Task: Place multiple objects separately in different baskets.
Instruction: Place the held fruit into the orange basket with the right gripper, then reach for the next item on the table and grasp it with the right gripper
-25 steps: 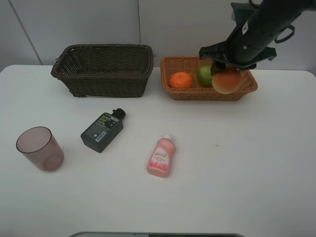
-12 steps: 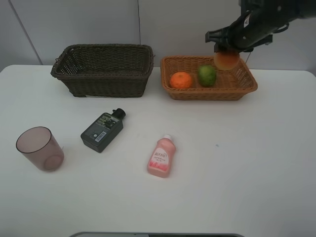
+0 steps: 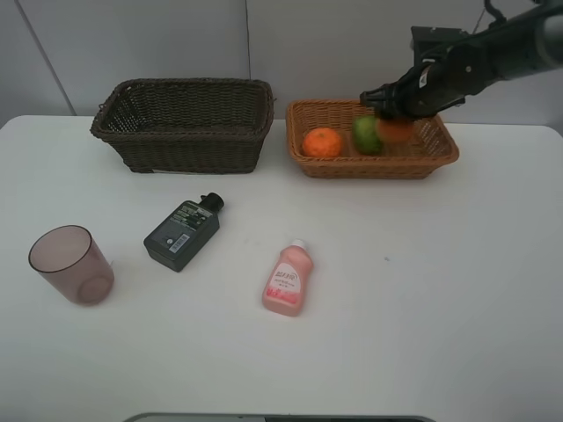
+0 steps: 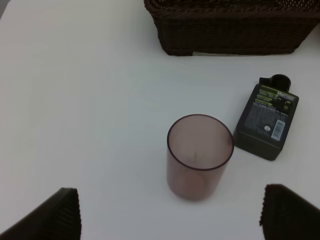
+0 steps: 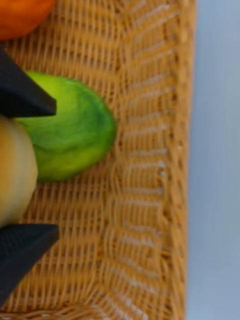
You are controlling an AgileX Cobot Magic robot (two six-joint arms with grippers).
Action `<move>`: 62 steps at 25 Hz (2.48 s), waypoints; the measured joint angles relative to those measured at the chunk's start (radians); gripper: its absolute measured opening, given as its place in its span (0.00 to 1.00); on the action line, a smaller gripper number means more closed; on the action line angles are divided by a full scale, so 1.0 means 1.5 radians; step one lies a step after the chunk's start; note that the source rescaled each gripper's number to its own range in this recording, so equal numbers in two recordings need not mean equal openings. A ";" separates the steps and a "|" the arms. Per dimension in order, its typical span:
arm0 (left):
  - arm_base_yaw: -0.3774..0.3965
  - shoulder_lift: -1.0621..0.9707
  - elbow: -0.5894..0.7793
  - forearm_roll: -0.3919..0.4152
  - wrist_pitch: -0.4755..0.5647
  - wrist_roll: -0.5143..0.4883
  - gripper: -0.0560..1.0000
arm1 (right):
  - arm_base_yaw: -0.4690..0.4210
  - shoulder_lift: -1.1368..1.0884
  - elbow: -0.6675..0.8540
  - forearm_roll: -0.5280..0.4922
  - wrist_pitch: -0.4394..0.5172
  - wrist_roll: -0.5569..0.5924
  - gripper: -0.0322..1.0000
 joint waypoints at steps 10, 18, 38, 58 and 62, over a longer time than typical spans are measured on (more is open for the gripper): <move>0.000 0.000 0.000 0.000 0.000 0.000 0.93 | 0.000 0.007 0.000 -0.001 0.009 0.000 0.90; 0.000 0.000 0.000 0.000 0.000 0.000 0.93 | 0.011 -0.052 -0.001 0.012 0.074 0.000 1.00; 0.000 0.000 0.000 0.000 0.000 0.000 0.93 | 0.214 -0.127 -0.004 0.193 0.537 -0.003 1.00; 0.000 0.000 0.000 0.000 0.000 0.000 0.93 | 0.323 -0.122 0.117 0.253 0.354 0.156 1.00; 0.000 0.000 0.000 0.000 0.000 0.000 0.93 | 0.324 -0.083 0.117 0.253 0.347 0.187 1.00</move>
